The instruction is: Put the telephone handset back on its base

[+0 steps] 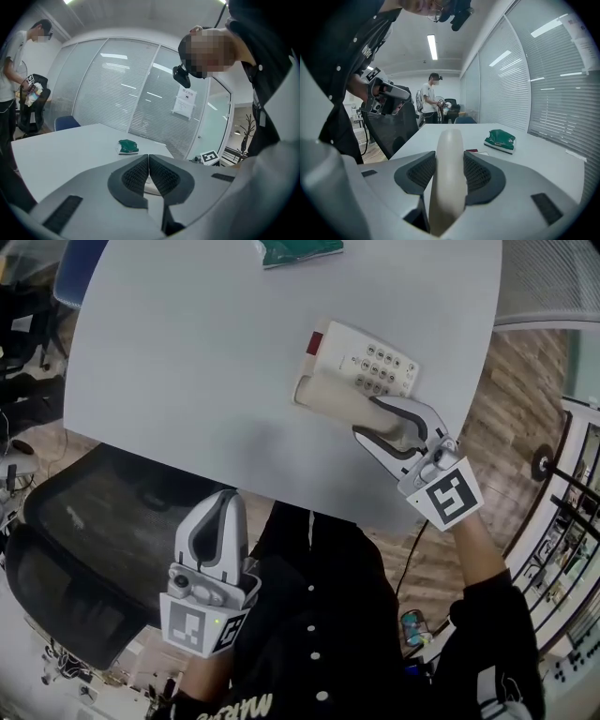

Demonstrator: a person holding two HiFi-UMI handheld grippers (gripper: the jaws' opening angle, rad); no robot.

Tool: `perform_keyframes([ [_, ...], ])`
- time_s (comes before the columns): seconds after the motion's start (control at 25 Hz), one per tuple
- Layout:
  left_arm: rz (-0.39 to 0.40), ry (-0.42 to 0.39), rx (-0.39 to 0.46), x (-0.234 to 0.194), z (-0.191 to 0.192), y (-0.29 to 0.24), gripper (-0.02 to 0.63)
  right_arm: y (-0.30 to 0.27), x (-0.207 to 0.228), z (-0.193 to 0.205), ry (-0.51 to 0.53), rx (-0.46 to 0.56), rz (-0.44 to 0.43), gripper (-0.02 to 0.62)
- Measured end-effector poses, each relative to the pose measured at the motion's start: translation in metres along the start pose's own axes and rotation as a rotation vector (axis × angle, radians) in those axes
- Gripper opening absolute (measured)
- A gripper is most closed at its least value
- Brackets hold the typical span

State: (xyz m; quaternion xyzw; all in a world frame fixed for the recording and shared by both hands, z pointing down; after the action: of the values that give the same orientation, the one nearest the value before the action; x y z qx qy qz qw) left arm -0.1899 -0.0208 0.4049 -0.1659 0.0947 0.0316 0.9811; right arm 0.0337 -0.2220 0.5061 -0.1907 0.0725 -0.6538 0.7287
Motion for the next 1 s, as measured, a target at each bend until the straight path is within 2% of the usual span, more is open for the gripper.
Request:
perform_keyframes([
  [0.2,-0.017,0.018,-0.017,-0.002,0.008,0.002,0.017,-0.012,0.005,0.010,0.058,-0.106,-0.068,0.207],
  [0.44,-0.030,0.033,-0.030,-0.001,0.014,0.002,0.017,-0.023,0.010,0.017,0.073,-0.181,-0.116,0.207],
  [0.84,-0.043,0.051,-0.045,-0.002,0.021,0.003,0.017,-0.032,0.014,0.020,0.031,-0.196,-0.138,0.207],
  [1.0,-0.043,0.055,-0.045,-0.001,0.023,0.004,0.017,-0.031,0.013,0.021,0.009,-0.196,-0.122,0.207],
])
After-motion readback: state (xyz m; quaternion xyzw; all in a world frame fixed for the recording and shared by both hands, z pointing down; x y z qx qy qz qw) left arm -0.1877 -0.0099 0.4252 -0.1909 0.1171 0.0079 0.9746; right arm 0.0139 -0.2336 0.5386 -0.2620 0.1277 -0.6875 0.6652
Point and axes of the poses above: the fingertips, and each gripper's own axes: y backward along the fingers, x to its right, z out of its underside, the point moved 10 cm from there along y, backward along the fingers, and after that the axes turned 7 degrees about -y, right-handed, at the moved point
